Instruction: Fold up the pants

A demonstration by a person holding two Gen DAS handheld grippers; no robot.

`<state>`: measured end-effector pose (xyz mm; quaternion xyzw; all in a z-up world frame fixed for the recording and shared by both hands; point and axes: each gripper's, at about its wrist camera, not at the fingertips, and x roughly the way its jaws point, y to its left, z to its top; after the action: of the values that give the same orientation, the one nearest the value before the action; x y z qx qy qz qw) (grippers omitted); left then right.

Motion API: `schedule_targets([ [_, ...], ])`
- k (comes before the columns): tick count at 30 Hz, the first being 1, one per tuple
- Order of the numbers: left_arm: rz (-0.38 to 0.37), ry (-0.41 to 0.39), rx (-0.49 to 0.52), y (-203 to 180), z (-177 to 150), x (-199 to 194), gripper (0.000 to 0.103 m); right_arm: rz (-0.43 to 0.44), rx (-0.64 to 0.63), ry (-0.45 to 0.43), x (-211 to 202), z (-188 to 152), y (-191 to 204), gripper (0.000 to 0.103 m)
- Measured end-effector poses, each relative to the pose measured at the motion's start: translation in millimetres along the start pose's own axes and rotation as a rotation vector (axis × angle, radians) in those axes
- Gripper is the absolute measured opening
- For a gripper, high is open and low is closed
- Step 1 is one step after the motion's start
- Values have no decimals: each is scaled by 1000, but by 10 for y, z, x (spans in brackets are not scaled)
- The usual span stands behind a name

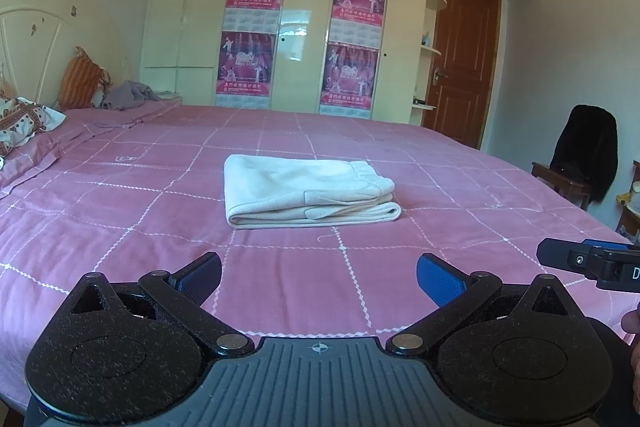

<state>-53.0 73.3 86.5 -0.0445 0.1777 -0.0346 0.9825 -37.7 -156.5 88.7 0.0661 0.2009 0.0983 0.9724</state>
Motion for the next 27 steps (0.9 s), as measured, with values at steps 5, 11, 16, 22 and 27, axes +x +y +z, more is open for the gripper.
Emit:
schedule_targets([
  [5,1,-1,1,-9,-2,-3,103,0,1,0,2,5,-4,103],
  [11,-2,0,2,-4,-2,3,103,1,0,1,2,4,-3,103],
  [16,-6,0,7,-14,-17,12,103,1,0,1,1,5,1,103],
  [22,-5,-1,7,-22,-24,6,103,2,0,1,2,5,-2,103],
  [27,-6,-2,10,-33,-36,-2,103,1,-1,2,3,3,2,103],
])
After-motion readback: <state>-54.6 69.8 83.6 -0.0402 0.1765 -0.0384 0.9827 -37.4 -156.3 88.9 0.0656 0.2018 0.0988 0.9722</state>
